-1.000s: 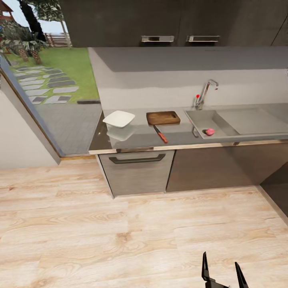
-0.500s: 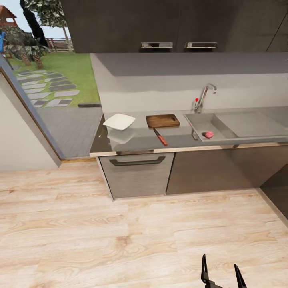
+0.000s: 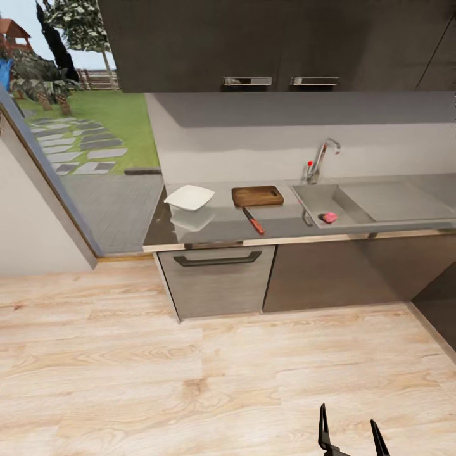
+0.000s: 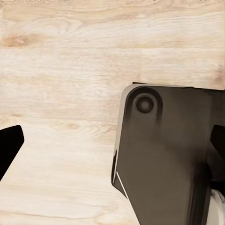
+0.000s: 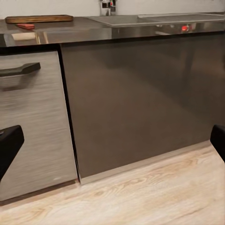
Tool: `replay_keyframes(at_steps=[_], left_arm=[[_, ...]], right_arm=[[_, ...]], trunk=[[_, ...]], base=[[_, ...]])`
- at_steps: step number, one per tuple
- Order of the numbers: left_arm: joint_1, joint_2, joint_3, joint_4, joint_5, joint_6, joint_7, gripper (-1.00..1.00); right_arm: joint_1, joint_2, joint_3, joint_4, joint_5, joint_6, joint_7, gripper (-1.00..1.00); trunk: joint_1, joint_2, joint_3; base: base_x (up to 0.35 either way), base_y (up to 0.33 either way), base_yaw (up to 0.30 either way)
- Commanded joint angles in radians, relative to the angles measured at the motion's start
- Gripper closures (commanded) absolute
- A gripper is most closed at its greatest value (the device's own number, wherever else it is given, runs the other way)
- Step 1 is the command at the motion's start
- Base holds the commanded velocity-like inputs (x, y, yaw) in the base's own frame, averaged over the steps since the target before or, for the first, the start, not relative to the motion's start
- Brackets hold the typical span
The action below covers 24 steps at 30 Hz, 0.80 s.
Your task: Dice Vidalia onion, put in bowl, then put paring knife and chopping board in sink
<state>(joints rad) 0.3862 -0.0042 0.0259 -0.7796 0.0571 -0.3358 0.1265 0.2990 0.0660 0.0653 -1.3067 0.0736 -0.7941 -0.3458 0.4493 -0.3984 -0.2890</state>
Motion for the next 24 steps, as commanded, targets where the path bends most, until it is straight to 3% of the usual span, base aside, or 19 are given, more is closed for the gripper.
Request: replay_keyframes(at_steps=[1, 24], left_arm=[[0.000, 0.000, 0.001, -0.001, 0.006, -0.002, -0.001, -1.00], [0.000, -0.002, 0.000, -0.003, 0.006, -0.015, -0.001, -1.00]], right_arm=[[0.000, 0.000, 0.001, -0.001, 0.008, 0.001, -0.009, -1.00], [0.000, 0.001, 0.001, 0.016, 0.008, 0.001, -0.009, -1.00]], trunk=[[0.001, -0.002, 0.000], [0.001, -0.002, 0.037]], base=[[0.000, 0.000, 0.000], [0.006, -0.016, 0.000]])
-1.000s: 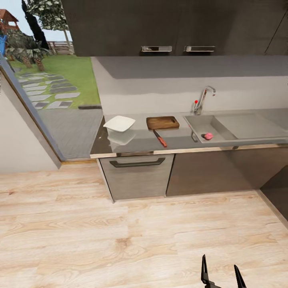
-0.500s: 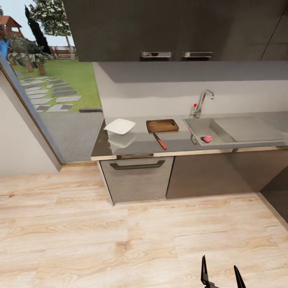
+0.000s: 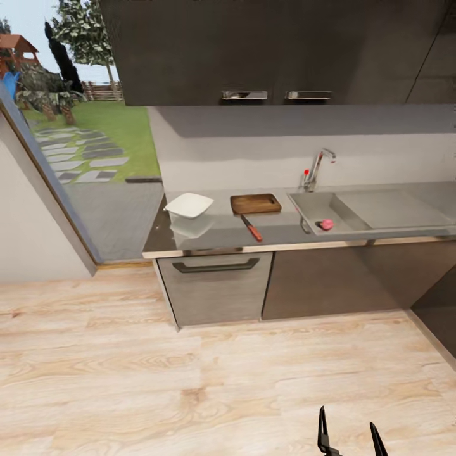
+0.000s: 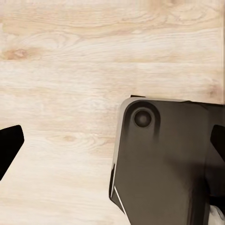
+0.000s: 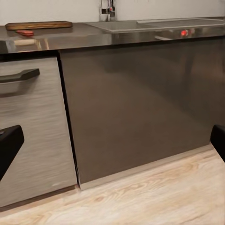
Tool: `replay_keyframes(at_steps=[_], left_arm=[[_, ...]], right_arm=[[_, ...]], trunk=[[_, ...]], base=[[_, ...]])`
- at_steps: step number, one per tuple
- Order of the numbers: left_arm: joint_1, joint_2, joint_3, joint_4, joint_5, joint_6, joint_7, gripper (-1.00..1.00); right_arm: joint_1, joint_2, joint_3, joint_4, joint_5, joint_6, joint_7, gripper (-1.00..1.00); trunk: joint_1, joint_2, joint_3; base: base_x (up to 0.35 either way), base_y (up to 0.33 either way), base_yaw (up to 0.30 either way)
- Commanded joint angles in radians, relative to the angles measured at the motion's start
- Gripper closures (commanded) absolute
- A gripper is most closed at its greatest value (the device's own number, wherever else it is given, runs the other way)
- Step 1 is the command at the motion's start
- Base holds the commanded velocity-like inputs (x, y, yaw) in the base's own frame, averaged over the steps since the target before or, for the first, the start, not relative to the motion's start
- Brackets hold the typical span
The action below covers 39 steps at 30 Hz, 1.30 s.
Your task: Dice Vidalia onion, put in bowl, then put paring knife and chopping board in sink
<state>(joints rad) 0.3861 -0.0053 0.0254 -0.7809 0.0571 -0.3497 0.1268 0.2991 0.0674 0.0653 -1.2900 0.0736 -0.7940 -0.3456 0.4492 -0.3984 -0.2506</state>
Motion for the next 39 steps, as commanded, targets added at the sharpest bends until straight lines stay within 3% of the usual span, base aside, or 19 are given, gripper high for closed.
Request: replay_keyframes(at_steps=[1, 39], left_arm=[[0.000, -0.001, 0.001, -0.001, 0.006, -0.002, -0.001, -1.00], [0.000, -0.001, 0.002, -0.003, 0.006, -0.002, 0.006, -1.00]], right_arm=[[0.000, 0.000, 0.001, 0.000, 0.008, 0.001, -0.009, -1.00], [0.000, 0.000, 0.002, 0.014, 0.008, 0.001, -0.009, -1.00]], trunk=[[0.001, -0.002, 0.000], [0.001, -0.002, 0.061]], base=[[0.065, -0.209, 0.000], [0.012, -0.304, 0.000]])
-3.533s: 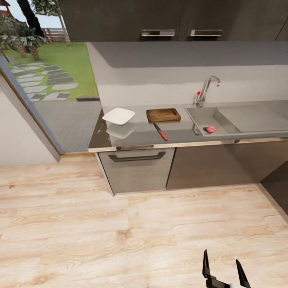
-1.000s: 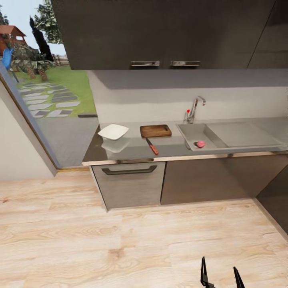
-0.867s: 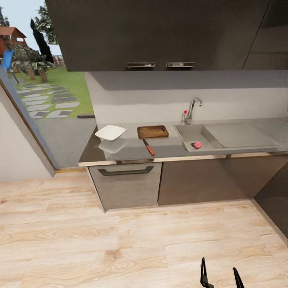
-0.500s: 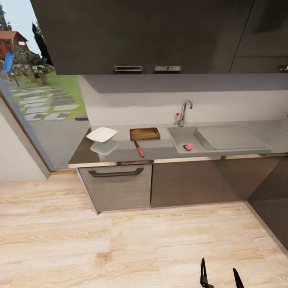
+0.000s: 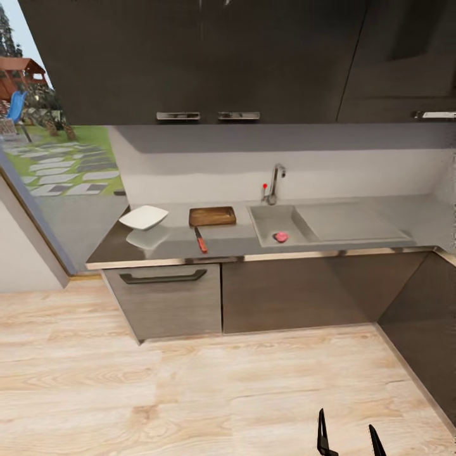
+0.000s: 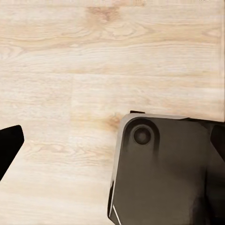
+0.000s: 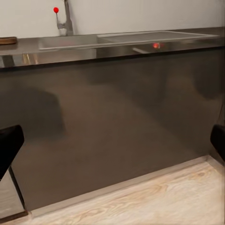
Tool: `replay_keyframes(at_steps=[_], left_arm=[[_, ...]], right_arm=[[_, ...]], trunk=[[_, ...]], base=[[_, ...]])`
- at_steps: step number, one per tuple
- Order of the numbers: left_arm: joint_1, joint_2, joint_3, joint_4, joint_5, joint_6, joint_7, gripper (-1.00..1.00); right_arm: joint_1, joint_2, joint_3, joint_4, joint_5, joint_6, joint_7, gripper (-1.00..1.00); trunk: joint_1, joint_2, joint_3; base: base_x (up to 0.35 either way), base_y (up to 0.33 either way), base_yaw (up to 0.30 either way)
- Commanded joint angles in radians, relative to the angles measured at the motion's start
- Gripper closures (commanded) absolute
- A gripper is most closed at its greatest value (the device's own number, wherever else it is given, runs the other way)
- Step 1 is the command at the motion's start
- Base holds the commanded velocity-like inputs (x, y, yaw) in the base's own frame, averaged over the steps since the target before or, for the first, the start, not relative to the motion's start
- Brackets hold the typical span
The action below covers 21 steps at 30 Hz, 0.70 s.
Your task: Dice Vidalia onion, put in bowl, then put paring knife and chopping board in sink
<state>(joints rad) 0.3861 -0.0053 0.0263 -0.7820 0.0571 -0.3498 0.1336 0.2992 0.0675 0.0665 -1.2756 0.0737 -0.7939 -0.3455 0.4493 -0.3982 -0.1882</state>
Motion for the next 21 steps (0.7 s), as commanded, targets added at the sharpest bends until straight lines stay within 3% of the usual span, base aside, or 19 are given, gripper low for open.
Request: replay_keyframes(at_steps=[1, 21], left_arm=[[0.000, -0.001, 0.001, -0.002, 0.006, -0.002, 0.000, -1.00], [0.000, 0.001, 0.003, -0.024, 0.007, -0.001, 0.001, -1.00]], right_arm=[[0.000, 0.000, 0.001, 0.000, 0.008, 0.001, -0.009, -1.00], [0.000, 0.001, 0.001, 0.011, 0.008, 0.001, -0.009, -1.00]], trunk=[[0.001, -0.002, 0.000], [0.001, -0.002, 0.032]], base=[[0.000, -0.288, 0.000], [0.000, -0.229, 0.000]])
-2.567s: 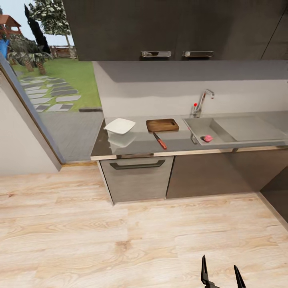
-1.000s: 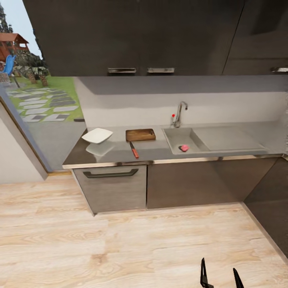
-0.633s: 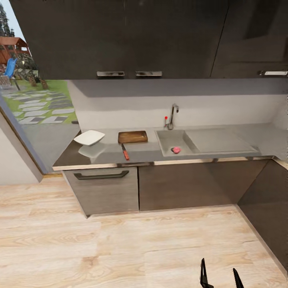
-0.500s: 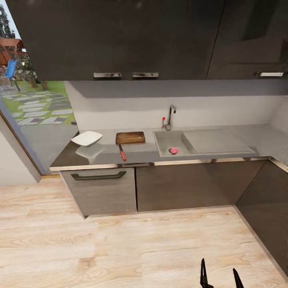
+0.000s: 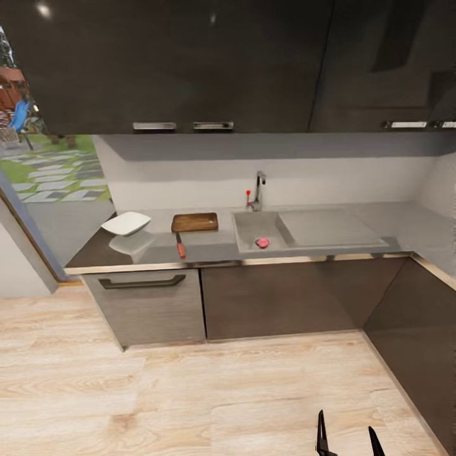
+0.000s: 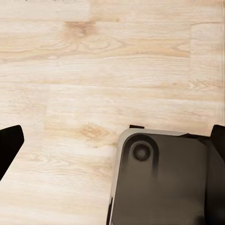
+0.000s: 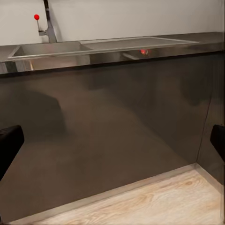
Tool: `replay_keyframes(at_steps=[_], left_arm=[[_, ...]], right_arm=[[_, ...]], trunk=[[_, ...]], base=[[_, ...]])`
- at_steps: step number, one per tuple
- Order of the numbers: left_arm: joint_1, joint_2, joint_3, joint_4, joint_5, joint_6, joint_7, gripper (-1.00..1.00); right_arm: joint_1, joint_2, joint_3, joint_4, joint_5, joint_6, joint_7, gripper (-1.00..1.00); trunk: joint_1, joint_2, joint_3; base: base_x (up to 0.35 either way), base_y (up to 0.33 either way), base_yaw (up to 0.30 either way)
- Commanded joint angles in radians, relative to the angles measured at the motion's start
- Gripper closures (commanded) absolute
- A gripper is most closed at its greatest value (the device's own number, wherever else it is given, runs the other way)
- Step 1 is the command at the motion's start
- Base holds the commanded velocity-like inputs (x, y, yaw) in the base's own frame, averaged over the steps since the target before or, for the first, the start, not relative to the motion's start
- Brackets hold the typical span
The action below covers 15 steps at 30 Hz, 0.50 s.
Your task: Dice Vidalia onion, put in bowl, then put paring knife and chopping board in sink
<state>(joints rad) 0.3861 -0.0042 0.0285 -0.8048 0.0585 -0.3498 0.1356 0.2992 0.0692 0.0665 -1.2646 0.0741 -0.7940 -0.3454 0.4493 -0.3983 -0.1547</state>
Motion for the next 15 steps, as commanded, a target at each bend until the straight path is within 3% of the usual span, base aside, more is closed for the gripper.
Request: replay_keyframes(at_steps=[1, 15], left_arm=[[0.000, 0.000, 0.001, -0.002, 0.006, -0.002, -0.001, -1.00], [0.000, 0.000, 0.001, -0.005, 0.006, -0.002, 0.000, -1.00]], right_arm=[[0.000, 0.000, 0.001, 0.001, 0.008, 0.001, -0.009, -1.00], [0.000, 0.000, 0.001, 0.011, 0.009, 0.001, -0.009, -1.00]], trunk=[[0.001, -0.002, 0.000], [0.001, -0.002, 0.022]], base=[[0.000, -0.299, 0.000], [0.039, -0.297, 0.000]])
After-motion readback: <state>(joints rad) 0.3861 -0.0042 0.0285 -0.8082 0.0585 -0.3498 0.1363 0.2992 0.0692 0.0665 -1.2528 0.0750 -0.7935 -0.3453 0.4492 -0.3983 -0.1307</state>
